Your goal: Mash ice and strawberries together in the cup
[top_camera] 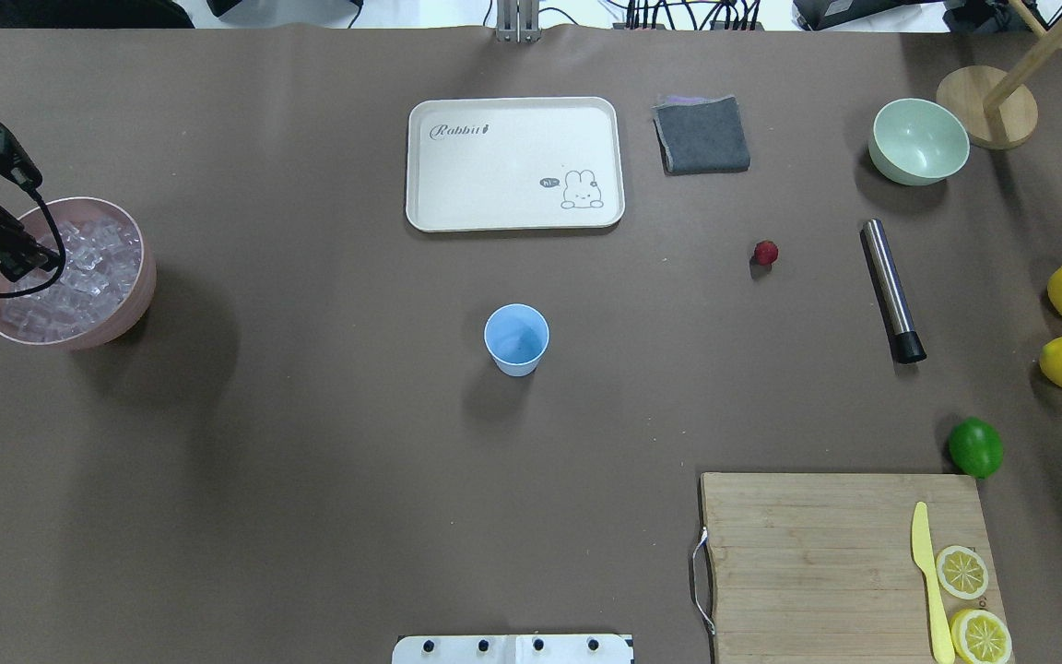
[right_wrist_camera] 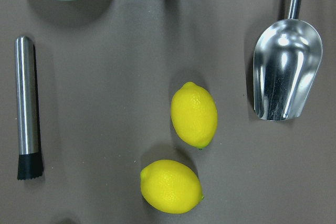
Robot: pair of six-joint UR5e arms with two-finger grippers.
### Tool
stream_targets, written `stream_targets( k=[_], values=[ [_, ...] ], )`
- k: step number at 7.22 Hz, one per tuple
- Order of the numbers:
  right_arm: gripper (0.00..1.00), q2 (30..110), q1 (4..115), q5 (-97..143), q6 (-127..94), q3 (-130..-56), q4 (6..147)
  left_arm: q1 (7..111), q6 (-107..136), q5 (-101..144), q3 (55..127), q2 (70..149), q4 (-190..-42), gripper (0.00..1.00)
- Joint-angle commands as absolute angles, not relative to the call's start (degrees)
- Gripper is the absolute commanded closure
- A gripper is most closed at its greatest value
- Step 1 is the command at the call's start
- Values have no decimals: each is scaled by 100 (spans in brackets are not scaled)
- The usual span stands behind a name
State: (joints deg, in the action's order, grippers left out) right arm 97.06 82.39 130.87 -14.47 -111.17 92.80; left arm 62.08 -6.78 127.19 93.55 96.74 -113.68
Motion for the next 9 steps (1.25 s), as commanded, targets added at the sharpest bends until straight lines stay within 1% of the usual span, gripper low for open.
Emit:
stream_targets(
  k=[1, 2, 5, 8, 9],
  values=[
    [0, 9721, 8235, 13087, -1450, -11118, 9281, 6231, -616, 12744, 9317, 9807, -11355, 8],
    [0, 9729, 8235, 13104, -1450, -11118, 9281, 6171, -145, 12735, 9299, 9835, -11373, 3],
    [0, 9721, 8235, 13104, -1459, -11118, 9272, 6047, 9, 12718, 8774, 10159, -11435, 3],
    [0, 9721, 8235, 13104, -1468, -11171, 9272, 5994, -17, 12727, 8702, 10195, -11443, 3],
    [0, 9721, 8235, 13104, -1476, -11206, 9272, 5985, -44, 12709, 8701, 10187, -11443, 14]
  ],
)
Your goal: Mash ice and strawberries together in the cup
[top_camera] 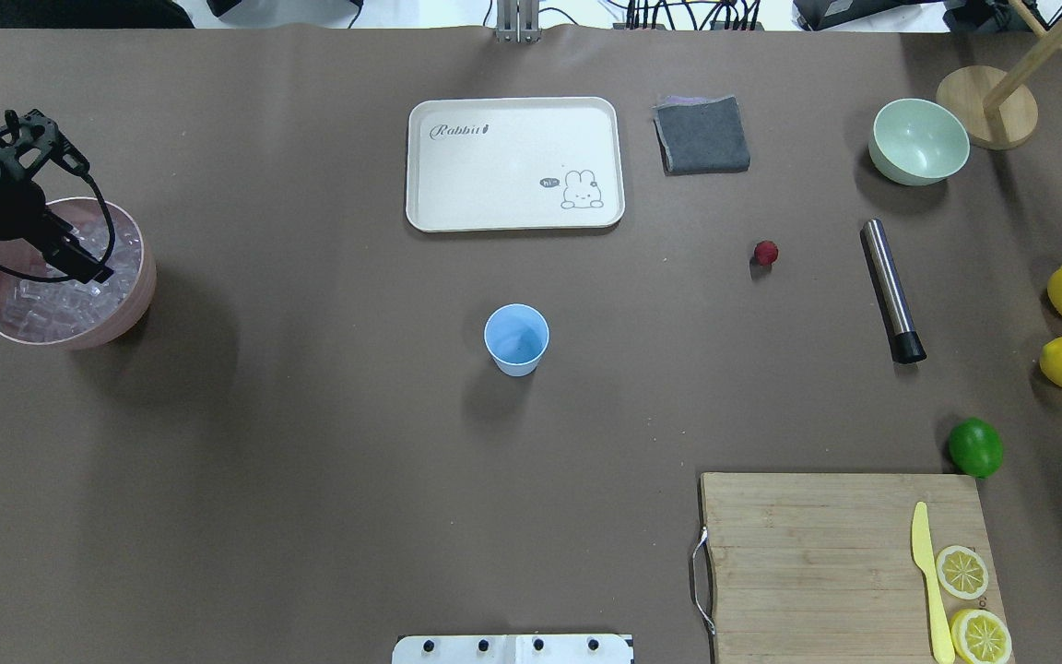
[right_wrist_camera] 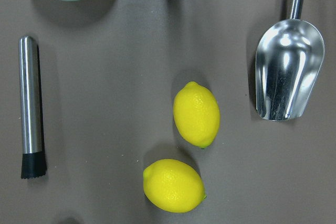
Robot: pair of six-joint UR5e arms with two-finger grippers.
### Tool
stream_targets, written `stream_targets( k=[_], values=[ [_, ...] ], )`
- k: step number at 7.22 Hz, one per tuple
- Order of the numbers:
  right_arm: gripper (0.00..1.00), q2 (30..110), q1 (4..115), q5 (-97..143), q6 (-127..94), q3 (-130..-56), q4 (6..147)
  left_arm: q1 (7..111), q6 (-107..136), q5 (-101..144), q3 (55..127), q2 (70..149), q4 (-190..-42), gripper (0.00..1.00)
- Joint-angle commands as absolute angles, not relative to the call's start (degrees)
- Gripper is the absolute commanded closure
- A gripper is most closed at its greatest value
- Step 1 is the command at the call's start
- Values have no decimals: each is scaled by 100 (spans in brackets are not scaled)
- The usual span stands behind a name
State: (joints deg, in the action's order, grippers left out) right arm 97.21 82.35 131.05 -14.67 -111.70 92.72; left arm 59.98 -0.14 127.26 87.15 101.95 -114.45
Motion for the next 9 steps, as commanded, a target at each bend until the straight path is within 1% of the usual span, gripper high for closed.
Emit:
stream_targets(
  k=[1, 2, 3, 4, 6, 9],
  values=[
    [0, 9729, 8235, 13104, -1485, -11206, 9272, 5985, -53, 12718, 8753, 10134, -11443, 33],
    [0, 9729, 8235, 13104, -1511, -11215, 9272, 5985, -61, 12709, 8754, 10134, -11435, 57],
    [0, 9721, 8235, 13104, -1512, -11215, 9272, 5985, -62, 12709, 8754, 10125, -11435, 84],
    [0, 9721, 8235, 13104, -1538, -11224, 9272, 6011, -62, 12709, 8841, 10090, -11426, 100],
    [0, 9721, 8235, 13104, -1591, -11267, 9272, 6099, -62, 12762, 9131, 9915, -11373, 100],
    [0, 9721, 8235, 13104, -1600, -11259, 9281, 6372, 8, 13070, 9088, 9923, -11382, 100]
  ],
)
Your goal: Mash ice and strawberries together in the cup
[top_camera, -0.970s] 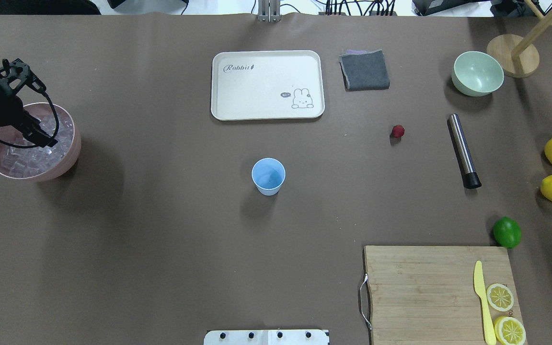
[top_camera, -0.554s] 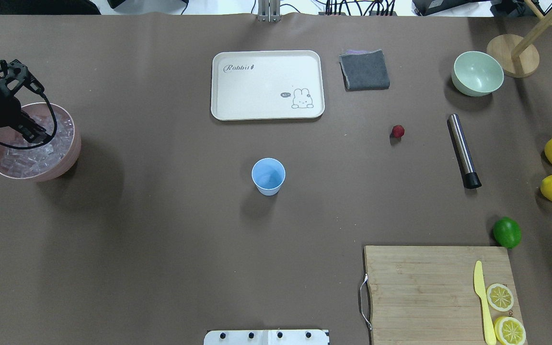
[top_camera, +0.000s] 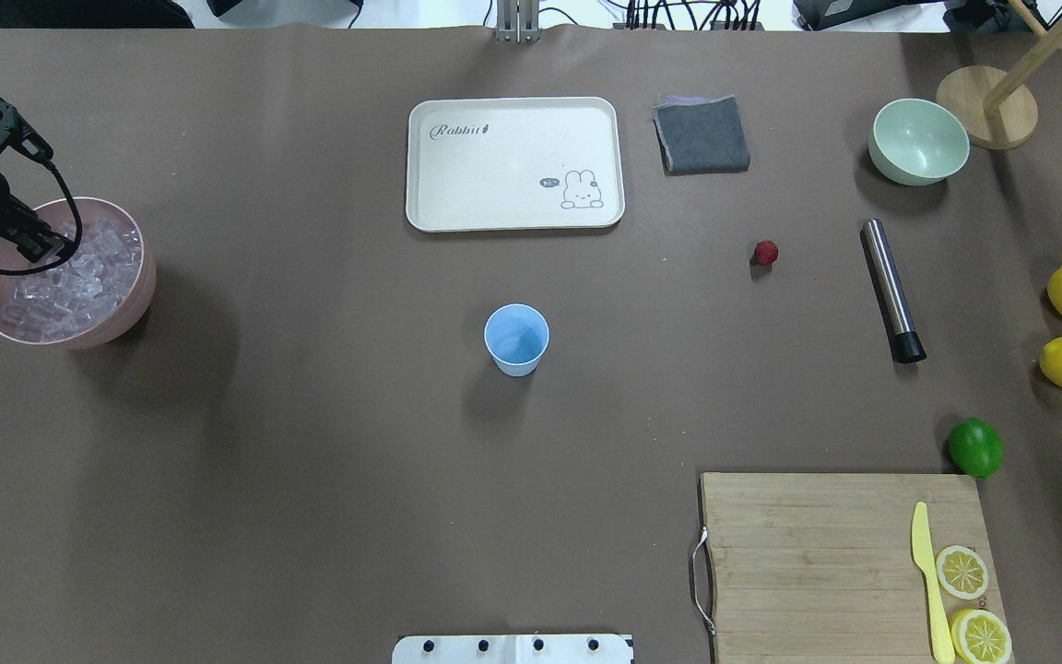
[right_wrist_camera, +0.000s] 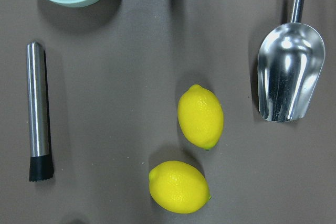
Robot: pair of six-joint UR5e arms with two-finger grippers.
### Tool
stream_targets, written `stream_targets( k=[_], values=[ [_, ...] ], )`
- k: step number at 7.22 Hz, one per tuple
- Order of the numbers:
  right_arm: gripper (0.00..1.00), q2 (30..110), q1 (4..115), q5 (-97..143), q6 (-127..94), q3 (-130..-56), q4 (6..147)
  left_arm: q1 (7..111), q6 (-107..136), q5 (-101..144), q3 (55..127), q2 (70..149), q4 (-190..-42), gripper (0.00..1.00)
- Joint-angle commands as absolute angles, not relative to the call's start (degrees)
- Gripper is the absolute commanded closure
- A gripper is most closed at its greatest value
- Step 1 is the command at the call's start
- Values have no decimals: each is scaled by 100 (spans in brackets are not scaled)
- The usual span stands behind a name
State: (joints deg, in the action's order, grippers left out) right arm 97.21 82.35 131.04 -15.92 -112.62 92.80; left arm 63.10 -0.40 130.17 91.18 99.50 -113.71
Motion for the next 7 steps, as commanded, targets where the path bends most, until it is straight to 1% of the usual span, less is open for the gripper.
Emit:
stream_targets(
  k=[1, 2, 4, 5, 7],
  values=[
    [0, 9721, 8235, 13113, -1608, -11259, 9281, 6363, 17, 13078, 9088, 9940, -11391, 11],
    [0, 9703, 8235, 13113, -1617, -11250, 9273, 6320, 18, 13078, 9097, 9940, -11417, 4],
    [0, 9677, 8235, 13104, -1617, -11241, 9281, 6276, 9, 13009, 9079, 9940, -11417, 3],
    [0, 9677, 8235, 13104, -1617, -11259, 9281, 6093, 9, 12764, 9053, 9932, -11417, 3],
    [0, 9703, 8235, 13104, -1608, -11276, 9281, 5916, -9, 12612, 8817, 9984, -11434, 3]
  ],
)
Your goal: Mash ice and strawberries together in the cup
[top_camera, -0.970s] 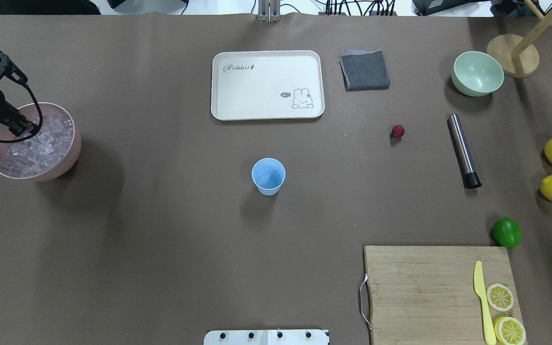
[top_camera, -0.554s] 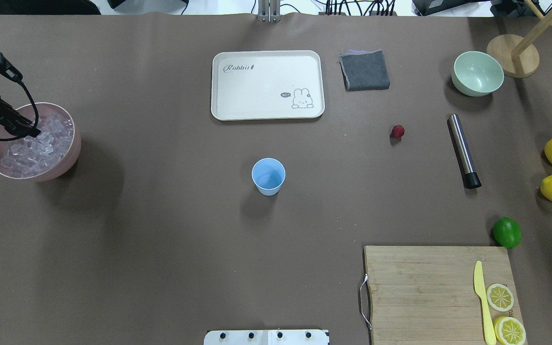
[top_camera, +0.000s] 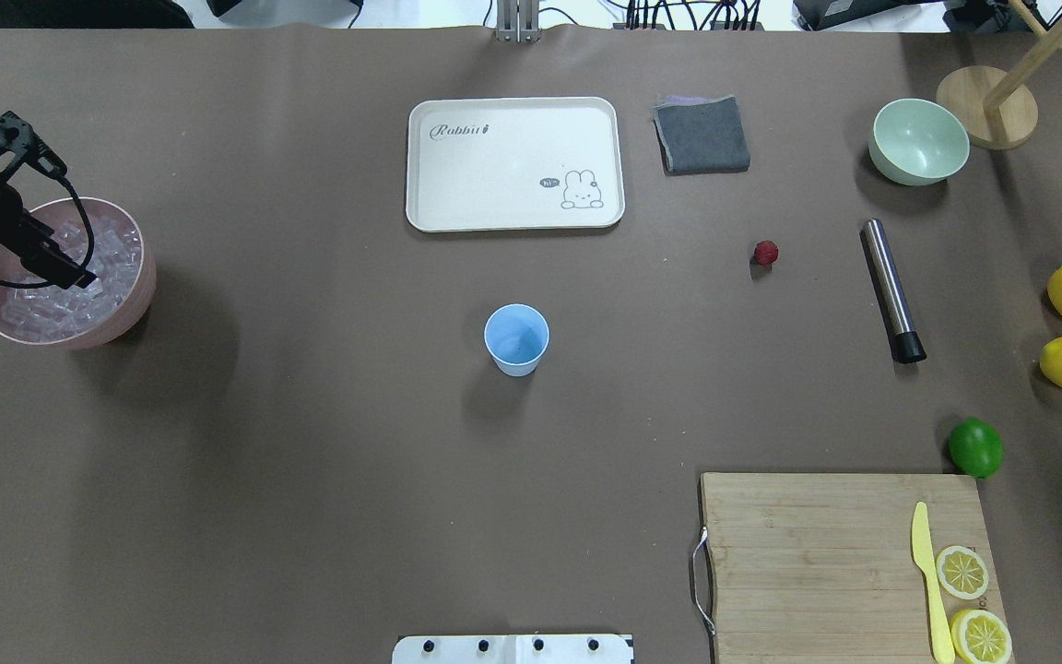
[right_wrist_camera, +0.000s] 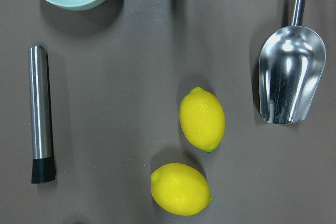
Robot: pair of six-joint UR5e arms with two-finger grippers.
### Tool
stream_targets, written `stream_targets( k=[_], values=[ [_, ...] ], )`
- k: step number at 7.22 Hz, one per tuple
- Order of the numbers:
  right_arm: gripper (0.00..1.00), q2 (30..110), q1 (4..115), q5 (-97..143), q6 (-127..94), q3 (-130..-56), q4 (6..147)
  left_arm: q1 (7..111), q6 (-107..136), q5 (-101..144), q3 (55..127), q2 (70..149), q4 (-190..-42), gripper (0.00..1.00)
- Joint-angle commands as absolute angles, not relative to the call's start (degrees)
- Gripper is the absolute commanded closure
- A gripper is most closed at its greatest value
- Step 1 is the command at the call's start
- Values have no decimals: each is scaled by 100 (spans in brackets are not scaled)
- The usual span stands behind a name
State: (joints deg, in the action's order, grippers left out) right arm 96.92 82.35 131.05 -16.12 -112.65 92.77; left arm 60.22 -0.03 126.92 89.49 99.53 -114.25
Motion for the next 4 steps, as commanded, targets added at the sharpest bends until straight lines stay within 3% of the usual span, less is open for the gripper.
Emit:
stream_targets(
  k=[1, 2, 4],
  values=[
    [0, 9694, 8235, 13096, -1608, -11276, 9273, 5854, -9, 12612, 8789, 9984, -11435, 3],
    [0, 9694, 8235, 13096, -1608, -11294, 9272, 5854, -17, 12604, 8798, 9941, -11426, 5],
    [0, 9729, 8235, 13104, -1608, -11373, 9281, 5854, -35, 12612, 8850, 9923, -11426, 93]
  ],
)
